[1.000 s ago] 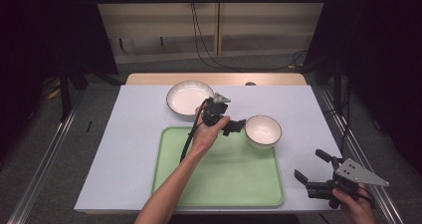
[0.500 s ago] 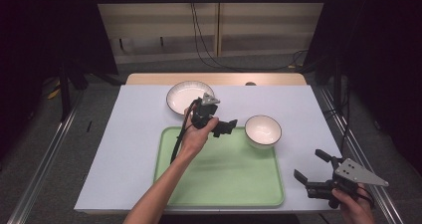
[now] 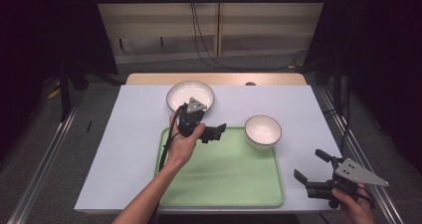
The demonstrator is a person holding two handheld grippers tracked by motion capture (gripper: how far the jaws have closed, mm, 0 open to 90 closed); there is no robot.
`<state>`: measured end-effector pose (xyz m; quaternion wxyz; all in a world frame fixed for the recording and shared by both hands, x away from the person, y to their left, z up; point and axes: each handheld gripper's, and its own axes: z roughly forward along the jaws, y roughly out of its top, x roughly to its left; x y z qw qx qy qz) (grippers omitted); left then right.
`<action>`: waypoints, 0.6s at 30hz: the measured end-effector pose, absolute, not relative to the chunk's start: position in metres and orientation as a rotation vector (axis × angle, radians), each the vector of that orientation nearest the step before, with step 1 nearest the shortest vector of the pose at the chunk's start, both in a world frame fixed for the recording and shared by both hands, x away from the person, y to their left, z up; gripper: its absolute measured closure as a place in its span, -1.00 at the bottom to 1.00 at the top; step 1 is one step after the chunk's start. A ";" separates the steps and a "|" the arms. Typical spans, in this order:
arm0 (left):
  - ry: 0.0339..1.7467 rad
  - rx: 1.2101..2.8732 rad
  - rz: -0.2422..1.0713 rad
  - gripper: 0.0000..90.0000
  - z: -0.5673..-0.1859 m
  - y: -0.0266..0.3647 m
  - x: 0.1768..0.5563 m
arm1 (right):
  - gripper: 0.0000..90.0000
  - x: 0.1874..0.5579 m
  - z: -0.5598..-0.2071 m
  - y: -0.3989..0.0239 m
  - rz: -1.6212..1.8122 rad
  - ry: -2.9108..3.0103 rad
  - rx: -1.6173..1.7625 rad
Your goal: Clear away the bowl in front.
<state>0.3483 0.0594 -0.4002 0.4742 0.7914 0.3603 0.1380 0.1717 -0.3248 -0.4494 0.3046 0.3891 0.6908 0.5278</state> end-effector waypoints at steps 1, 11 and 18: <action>0.887 1.933 0.340 -0.94 -0.400 0.063 0.347 | -0.97 0.172 -0.449 -0.325 1.398 1.830 1.031; 0.926 1.881 0.401 -0.94 -0.390 0.098 0.329 | -0.97 0.172 -0.449 -0.325 1.397 1.829 1.036; 0.966 1.849 0.463 -0.94 -0.398 0.116 0.317 | -0.97 0.172 -0.450 -0.326 1.394 1.830 1.040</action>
